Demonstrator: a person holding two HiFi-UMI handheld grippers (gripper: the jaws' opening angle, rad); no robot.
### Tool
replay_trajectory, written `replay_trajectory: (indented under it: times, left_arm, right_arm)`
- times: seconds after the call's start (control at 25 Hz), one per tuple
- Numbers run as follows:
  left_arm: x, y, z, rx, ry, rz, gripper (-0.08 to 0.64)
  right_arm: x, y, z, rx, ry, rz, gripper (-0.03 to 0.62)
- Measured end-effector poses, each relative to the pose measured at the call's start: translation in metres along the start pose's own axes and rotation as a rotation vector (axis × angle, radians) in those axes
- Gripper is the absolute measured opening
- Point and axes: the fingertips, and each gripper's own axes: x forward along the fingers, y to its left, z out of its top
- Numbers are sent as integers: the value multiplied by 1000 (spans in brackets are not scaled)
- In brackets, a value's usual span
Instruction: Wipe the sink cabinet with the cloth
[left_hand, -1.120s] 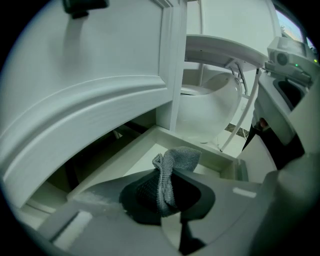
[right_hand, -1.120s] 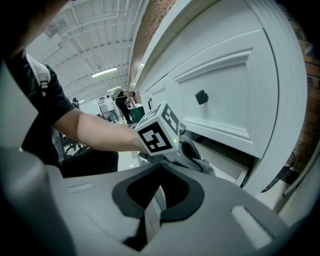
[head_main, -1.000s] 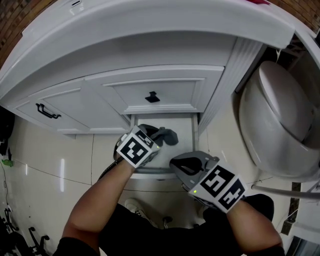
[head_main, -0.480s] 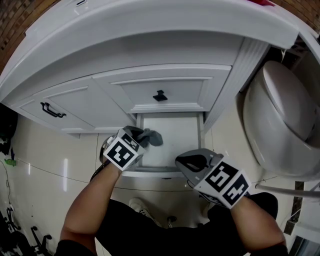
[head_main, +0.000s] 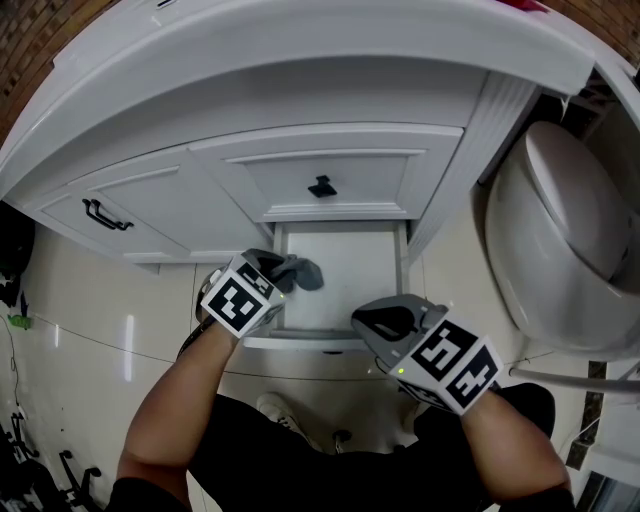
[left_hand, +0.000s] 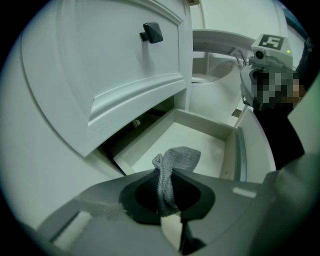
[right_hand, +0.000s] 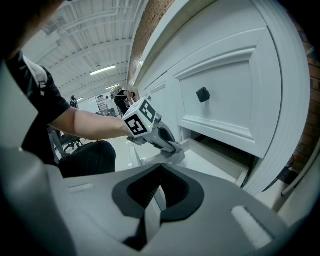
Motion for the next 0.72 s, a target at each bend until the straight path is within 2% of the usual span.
replay_trajectory:
  times: [0.16, 0.32, 0.44, 0.6, 0.72]
  left_arm:
    - [1, -22, 26, 41, -88, -81, 35]
    - [9, -47, 56, 98, -130, -144, 35]
    - [17, -70, 81, 114, -168, -207, 35]
    - [32, -106, 104, 154, -181, -306, 35]
    - [41, -127, 108, 200, -165, -364, 35]
  right_arm:
    - [-3, 21, 6, -19, -15, 44, 5]
    - [1, 50, 1, -47, -2, 104, 5]
    - [4, 69, -6, -56, 7, 144, 5]
    - [6, 86, -16, -67, 30, 176, 5]
    - [6, 86, -22, -66, 41, 174, 5]
